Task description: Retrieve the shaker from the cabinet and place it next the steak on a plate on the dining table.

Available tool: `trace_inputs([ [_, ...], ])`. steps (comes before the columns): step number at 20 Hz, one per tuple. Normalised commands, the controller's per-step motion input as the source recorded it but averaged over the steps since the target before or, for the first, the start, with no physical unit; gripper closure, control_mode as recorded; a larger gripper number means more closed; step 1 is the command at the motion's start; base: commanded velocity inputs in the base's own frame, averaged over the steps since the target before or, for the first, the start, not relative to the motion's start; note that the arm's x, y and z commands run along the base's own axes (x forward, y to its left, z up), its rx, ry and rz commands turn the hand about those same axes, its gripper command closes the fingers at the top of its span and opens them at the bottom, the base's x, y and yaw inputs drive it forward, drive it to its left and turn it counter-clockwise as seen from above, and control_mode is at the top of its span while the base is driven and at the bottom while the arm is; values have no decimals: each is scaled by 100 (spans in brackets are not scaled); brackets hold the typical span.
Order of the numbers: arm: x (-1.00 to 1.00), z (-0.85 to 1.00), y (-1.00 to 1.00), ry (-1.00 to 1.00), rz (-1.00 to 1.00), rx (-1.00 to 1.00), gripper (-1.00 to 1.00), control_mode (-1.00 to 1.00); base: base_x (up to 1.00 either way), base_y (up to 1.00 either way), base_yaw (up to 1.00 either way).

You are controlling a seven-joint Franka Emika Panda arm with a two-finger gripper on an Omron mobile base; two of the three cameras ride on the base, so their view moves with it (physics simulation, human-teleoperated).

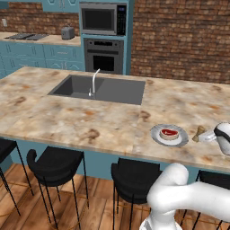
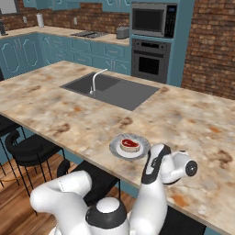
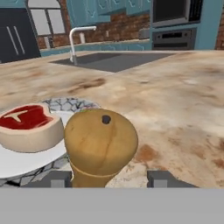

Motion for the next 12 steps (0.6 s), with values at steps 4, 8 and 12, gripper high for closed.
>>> trace_inputs([
  [4,-32,0,7,-4,1,-11,-100,-100,0,0,0],
  [8,-36,0,26,-4,3,-18,-100,-100,0,0,0],
  [12,-19,26,28,0,2,-16,-100,-100,0,0,0],
])
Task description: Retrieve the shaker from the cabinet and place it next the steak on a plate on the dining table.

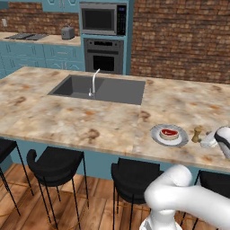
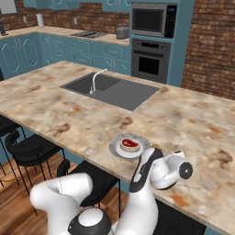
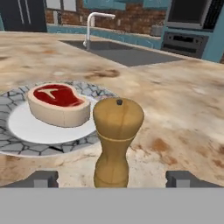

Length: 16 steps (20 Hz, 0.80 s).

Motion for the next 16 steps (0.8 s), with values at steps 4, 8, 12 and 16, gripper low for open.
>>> trace_inputs([
  [4,-24,95,14,0,2,-20,-100,-100,0,0,0],
  [8,-48,100,-1,0,1,-21,-100,-100,0,0,0],
  [12,-74,100,-12,0,0,-13,-100,-100,0,0,0],
  [16,-92,94,-10,0,0,-11,-100,-100,0,0,0],
])
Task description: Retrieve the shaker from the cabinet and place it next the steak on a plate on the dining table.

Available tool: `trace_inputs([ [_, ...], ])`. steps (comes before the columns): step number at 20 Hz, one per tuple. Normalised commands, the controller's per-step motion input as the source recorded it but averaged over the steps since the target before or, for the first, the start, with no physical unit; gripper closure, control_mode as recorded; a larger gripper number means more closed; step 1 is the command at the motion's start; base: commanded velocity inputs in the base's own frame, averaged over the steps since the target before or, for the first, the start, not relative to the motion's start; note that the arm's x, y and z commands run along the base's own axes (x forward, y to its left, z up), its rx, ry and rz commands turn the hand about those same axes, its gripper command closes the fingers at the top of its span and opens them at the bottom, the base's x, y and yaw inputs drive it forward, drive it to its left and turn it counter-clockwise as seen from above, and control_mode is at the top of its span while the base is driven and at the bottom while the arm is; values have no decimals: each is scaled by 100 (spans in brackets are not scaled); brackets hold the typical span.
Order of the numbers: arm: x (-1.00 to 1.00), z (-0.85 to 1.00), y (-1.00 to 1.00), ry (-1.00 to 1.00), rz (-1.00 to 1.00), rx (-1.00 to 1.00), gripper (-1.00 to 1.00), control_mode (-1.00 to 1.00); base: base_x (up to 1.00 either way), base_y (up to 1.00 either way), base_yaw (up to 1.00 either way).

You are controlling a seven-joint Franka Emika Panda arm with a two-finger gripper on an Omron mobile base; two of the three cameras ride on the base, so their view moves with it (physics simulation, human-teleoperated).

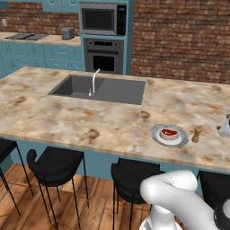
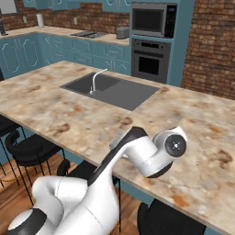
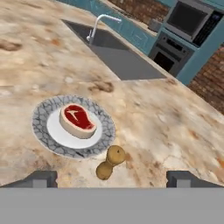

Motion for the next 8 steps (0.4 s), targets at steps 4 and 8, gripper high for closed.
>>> trace_inputs([
  [4,-100,72,-3,-2,2,-18,-100,-100,0,0,0],
  [8,-100,67,0,-10,9,-25,-100,-100,0,0,0],
])
